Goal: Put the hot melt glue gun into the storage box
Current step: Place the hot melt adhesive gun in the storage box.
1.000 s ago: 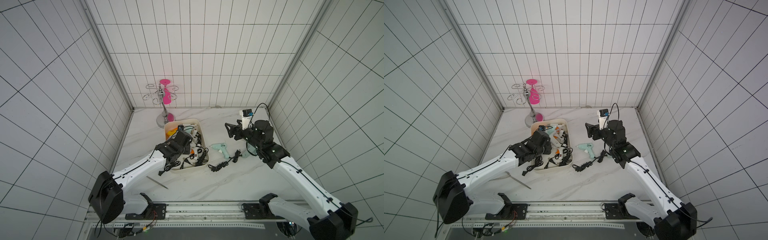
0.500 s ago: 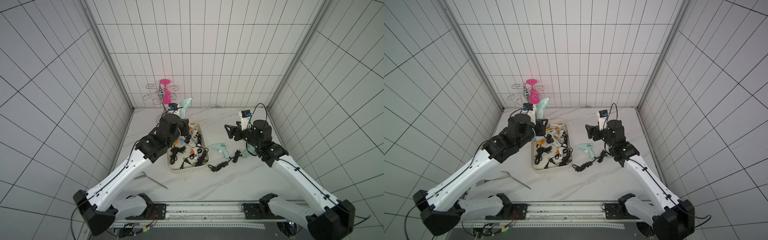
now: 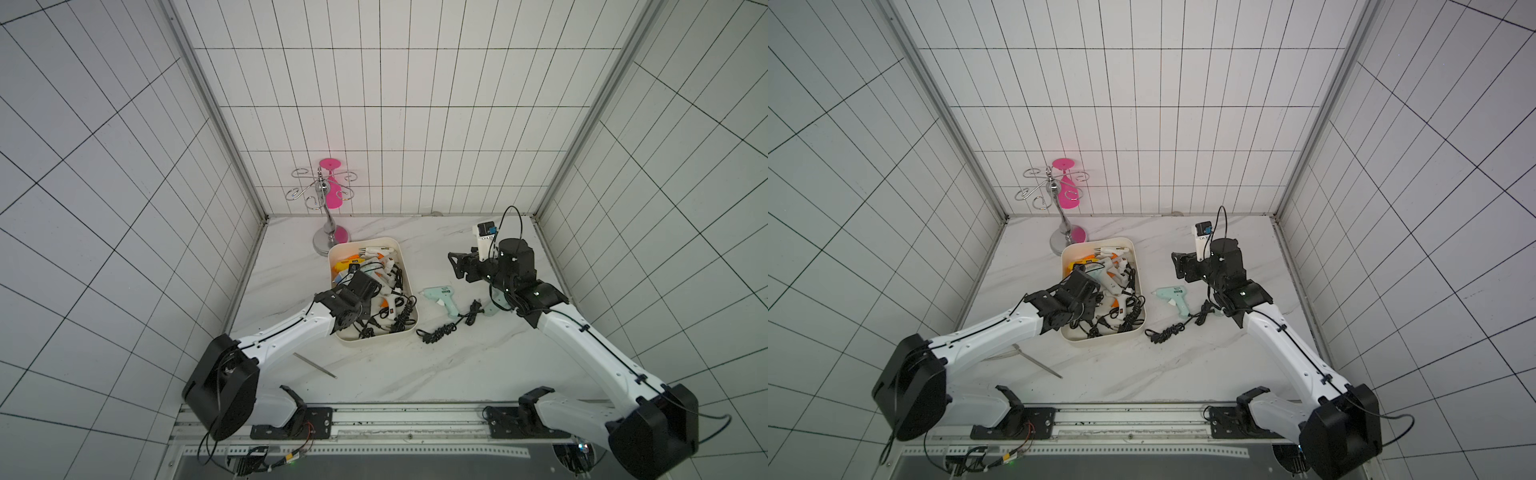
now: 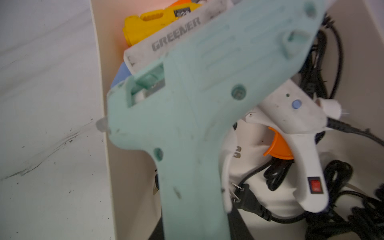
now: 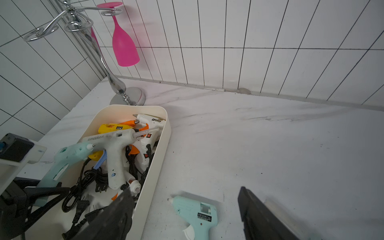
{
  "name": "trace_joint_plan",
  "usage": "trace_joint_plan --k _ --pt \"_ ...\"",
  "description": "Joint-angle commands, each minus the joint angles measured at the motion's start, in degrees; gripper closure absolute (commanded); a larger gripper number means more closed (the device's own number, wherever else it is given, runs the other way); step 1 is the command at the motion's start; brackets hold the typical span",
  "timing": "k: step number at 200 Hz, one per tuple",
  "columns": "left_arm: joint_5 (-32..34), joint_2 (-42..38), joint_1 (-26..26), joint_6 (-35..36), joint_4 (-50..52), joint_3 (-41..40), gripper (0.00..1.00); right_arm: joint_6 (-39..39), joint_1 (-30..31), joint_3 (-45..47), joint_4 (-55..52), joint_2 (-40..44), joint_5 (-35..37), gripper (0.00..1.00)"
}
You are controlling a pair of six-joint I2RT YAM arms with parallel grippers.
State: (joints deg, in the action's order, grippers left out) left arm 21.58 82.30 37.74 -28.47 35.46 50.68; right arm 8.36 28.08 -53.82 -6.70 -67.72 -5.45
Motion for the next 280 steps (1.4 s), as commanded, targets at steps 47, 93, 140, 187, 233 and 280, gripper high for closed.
trace_joint_plan --k 47,93,140,187,233,280 --pt "10.02 14.69 4.76 -2.69 10.49 8.39 1.00 4.81 -3.33 -2.48 -10.08 -7.59 6.07 0.18" --pt "6.19 17.99 3.48 -14.67 18.16 6.70 0.85 5.13 -3.91 -1.72 -10.00 -11.33 3.73 0.19" --pt "4.19 13.51 2.60 -21.07 18.14 3.47 0.37 4.79 -3.91 -1.26 -9.30 -15.91 2.83 0.19" --pt "6.01 7.98 2.52 -18.92 20.33 8.77 0.30 3.47 -3.65 -3.35 -11.10 -21.90 -0.03 0.21" --pt "7.62 3.67 2.78 -14.04 22.88 15.36 0.29 2.07 -1.51 -5.36 -16.82 -24.54 -1.17 0.24" --pt "1.08 -0.68 1.18 -2.96 11.92 15.69 0.28 1.43 -0.57 -2.62 -17.97 -22.93 -3.40 0.25"
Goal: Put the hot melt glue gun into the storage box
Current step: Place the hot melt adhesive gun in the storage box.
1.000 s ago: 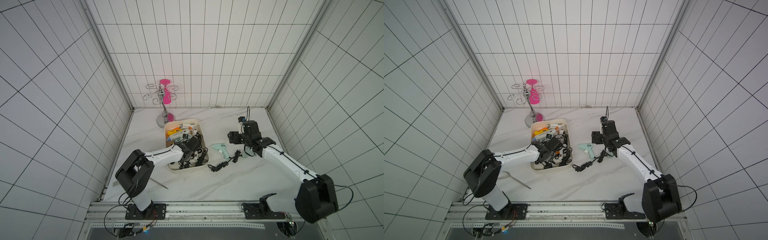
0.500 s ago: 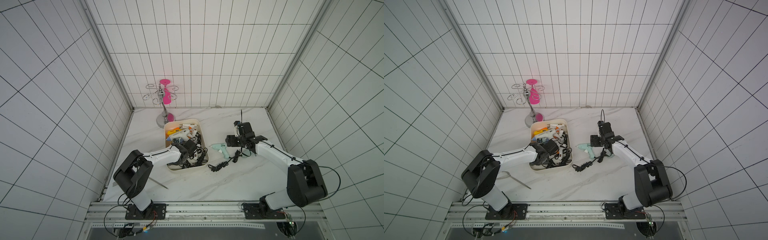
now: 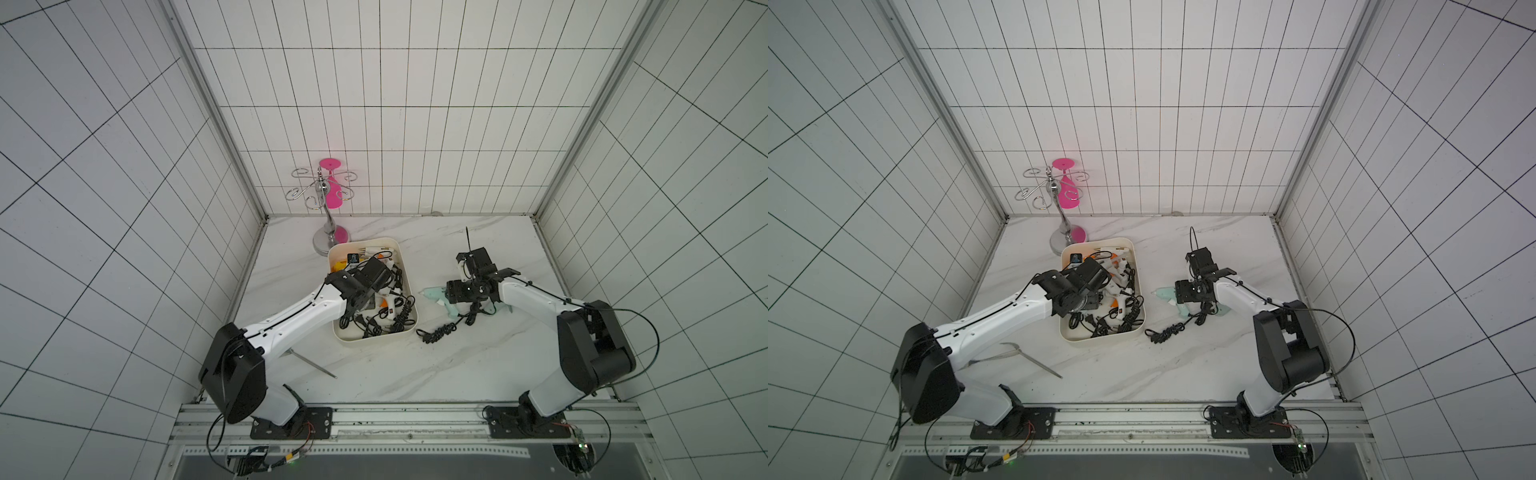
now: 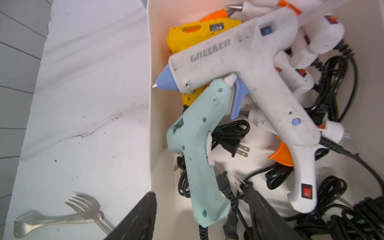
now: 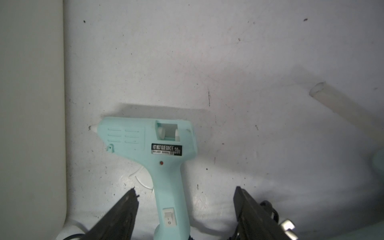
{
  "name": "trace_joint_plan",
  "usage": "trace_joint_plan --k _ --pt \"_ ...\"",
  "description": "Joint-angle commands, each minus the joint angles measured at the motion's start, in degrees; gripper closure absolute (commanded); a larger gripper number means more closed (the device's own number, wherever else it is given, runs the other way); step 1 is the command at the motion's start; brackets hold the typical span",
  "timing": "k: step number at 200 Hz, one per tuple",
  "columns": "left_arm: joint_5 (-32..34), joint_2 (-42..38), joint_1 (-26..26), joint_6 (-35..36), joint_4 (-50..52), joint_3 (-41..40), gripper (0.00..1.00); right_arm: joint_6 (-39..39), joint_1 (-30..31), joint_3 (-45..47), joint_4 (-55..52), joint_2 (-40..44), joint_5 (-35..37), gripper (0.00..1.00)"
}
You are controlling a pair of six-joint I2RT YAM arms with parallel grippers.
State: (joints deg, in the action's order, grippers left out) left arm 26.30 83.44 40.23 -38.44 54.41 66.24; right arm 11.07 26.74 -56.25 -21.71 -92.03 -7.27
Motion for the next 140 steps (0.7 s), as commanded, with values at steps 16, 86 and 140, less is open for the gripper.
trace_joint_plan --k 16,86,140 --pt "-7.29 -2.01 -3.54 9.57 -11.48 0.46 0.28 -1.88 1.03 -0.02 -4.06 0.80 -0.38 0.25" --pt "-28.09 0.48 -8.62 7.80 -21.85 -9.28 0.53 -4.08 2.48 -3.38 -8.73 -4.92 1.81 0.29" --pt "-31.29 4.21 -8.65 5.92 -24.50 -14.45 0.65 -4.13 2.97 -4.37 -11.23 -7.35 3.31 0.30"
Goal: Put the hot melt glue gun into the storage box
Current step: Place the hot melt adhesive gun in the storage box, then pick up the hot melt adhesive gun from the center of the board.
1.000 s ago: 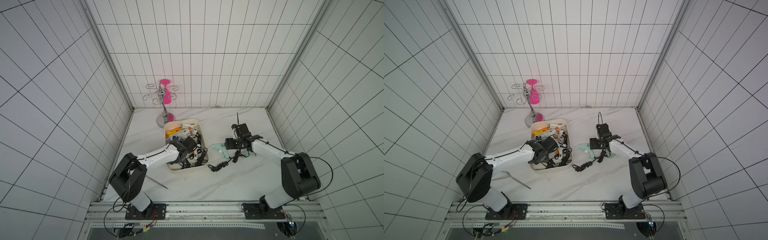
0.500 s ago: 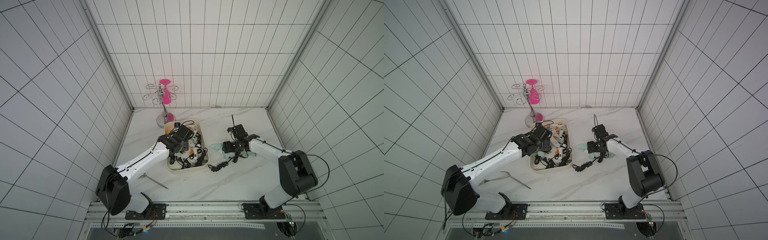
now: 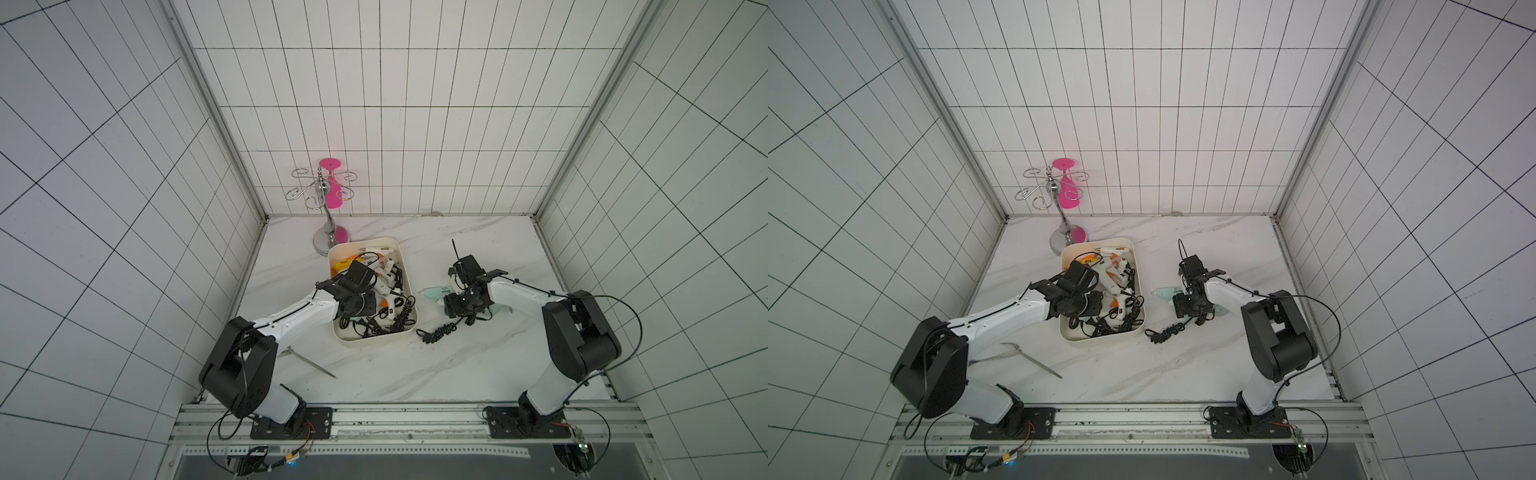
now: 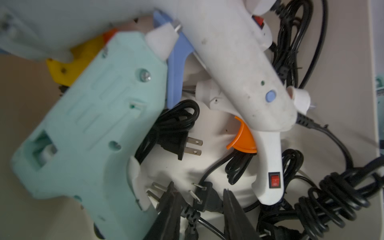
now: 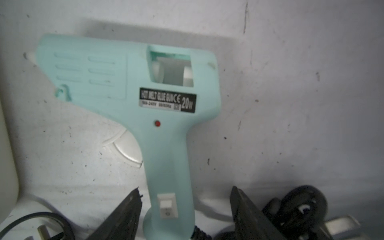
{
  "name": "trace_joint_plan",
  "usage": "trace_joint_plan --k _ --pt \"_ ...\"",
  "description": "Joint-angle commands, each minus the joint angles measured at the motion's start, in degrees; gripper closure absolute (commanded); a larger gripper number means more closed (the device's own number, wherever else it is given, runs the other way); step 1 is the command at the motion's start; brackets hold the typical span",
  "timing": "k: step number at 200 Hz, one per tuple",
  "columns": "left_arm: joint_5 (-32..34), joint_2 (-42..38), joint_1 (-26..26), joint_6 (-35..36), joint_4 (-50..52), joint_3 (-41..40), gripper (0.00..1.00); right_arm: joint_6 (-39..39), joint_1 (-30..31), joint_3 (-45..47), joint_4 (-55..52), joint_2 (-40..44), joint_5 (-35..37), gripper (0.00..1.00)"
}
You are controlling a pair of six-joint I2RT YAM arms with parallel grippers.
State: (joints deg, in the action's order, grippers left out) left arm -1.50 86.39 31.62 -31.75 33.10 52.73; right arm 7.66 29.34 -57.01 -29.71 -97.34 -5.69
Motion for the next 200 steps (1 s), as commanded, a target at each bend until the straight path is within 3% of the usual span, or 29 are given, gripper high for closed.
trace_joint_plan --k 1,27,65,93,126,165,200 --pt "-3.55 1.34 -0.05 -0.77 -3.21 -0.95 0.65 -0.72 0.36 -3.71 -3.28 -2.14 1.78 0.30" --pt "-4.27 1.00 0.13 0.13 -2.75 -0.48 0.64 -0.67 0.37 -4.71 -3.71 -4.29 1.74 0.33" --pt "-0.08 -9.02 1.17 4.49 -2.58 3.89 0.40 -1.15 0.60 -6.90 -2.97 -6.81 1.17 0.46" --pt "-4.09 -15.60 1.16 7.09 -12.37 3.36 0.30 1.38 0.42 -6.82 -1.49 -5.69 2.29 0.62" --pt "-2.38 -18.41 0.59 11.07 -22.35 2.44 0.23 2.95 -1.48 -6.85 0.96 -0.98 -0.55 0.77" --pt "-0.58 -16.21 -0.04 17.65 -27.13 3.17 0.21 5.18 -7.50 -9.82 1.09 4.94 -12.80 0.86" --pt "-4.89 -12.38 -1.07 20.50 -39.05 1.35 0.21 6.20 -11.08 -14.12 1.71 9.20 -31.53 0.86"
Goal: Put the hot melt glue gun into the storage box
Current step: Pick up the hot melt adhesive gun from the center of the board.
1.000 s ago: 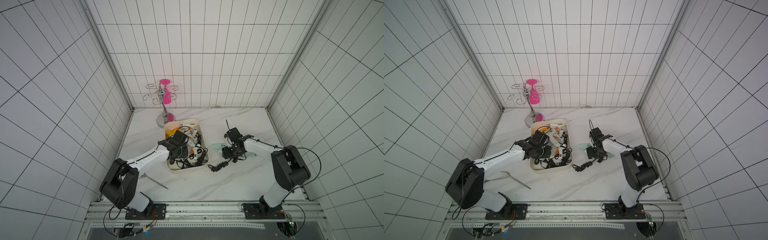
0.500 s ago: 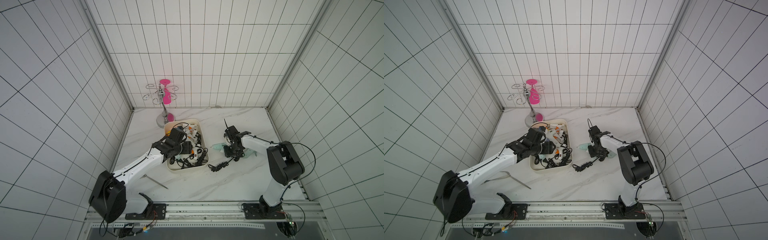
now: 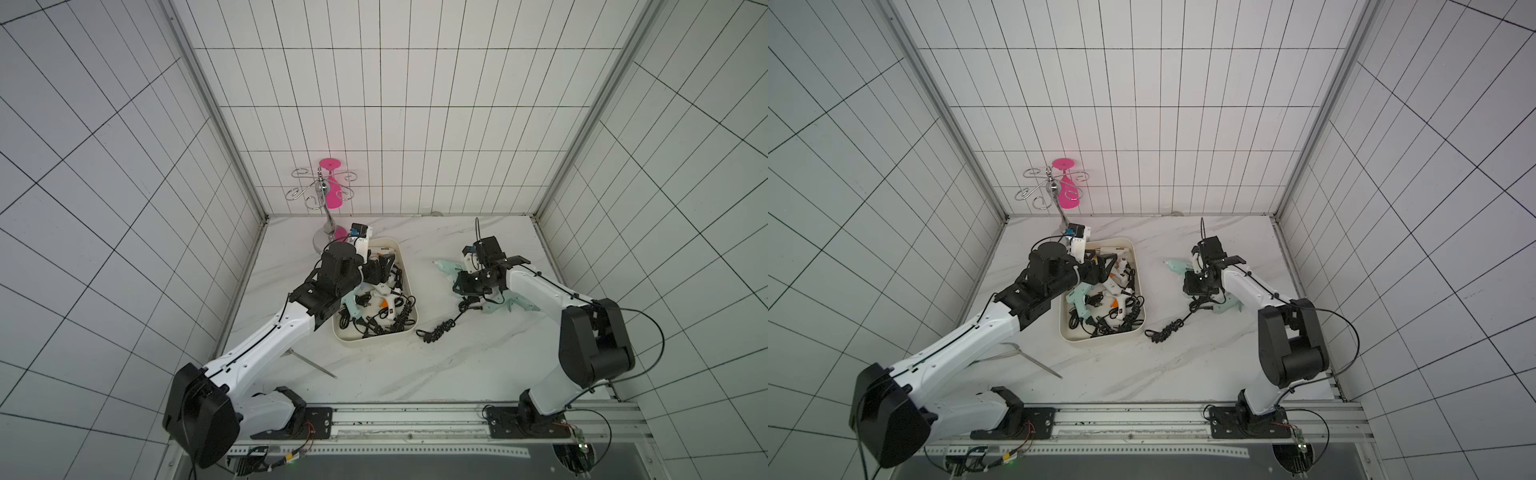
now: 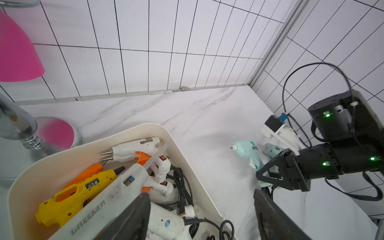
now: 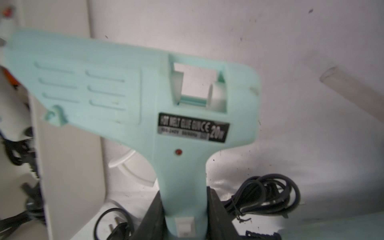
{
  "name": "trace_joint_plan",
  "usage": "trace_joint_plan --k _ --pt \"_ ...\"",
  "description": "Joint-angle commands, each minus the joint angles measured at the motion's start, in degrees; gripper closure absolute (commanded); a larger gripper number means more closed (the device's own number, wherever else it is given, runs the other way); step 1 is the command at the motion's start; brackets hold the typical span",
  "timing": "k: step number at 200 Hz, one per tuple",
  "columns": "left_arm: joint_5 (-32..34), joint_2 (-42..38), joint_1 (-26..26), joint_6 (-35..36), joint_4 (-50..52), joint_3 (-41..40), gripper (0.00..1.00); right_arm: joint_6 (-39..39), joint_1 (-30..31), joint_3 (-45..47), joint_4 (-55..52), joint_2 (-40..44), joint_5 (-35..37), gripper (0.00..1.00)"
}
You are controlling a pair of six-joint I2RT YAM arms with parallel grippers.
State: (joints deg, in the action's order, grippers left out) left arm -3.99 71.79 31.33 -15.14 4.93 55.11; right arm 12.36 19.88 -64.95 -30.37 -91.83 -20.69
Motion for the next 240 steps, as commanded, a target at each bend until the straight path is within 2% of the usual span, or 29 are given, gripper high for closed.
trace_joint_plan --k 1,36,64,94,147,181,196,216,232,240 --pt "-2.59 2.35 -0.85 3.97 -11.42 -1.04 0.21 1.56 -1.65 -6.30 2.35 3.73 -17.04 0.86" --pt "-14.47 8.34 -1.98 3.29 -24.87 -0.05 0.21 4.25 -2.48 -9.64 3.79 4.13 -36.28 0.84" --pt "-23.09 12.94 -1.95 1.83 -34.00 2.02 0.20 7.23 -2.48 -9.32 7.04 4.85 -45.10 0.83" --pt "-28.20 15.58 -1.41 -1.19 -42.39 2.61 0.20 10.44 -1.77 -8.79 10.37 5.33 -53.84 0.82" --pt "-30.35 17.59 0.38 1.34 -44.57 4.42 0.20 10.28 2.46 -8.27 8.61 4.74 -61.20 0.82" --pt "-32.11 18.80 0.40 2.48 -43.14 6.86 0.21 9.01 3.61 -8.37 6.09 4.44 -62.57 0.83" --pt "-33.19 19.25 0.41 2.44 -42.85 7.37 0.28 8.76 3.94 -8.51 5.70 4.21 -62.80 0.83" --pt "-34.39 19.61 0.41 1.91 -42.60 7.60 0.54 8.73 3.93 -9.16 5.59 3.87 -62.79 0.82" --pt "-35.53 19.48 0.41 1.26 -42.03 7.63 0.70 8.66 3.94 -10.04 5.43 3.55 -62.42 0.82" --pt "-36.16 19.18 0.47 1.05 -41.49 7.77 0.78 8.64 3.89 -10.61 5.30 3.42 -61.92 0.77"
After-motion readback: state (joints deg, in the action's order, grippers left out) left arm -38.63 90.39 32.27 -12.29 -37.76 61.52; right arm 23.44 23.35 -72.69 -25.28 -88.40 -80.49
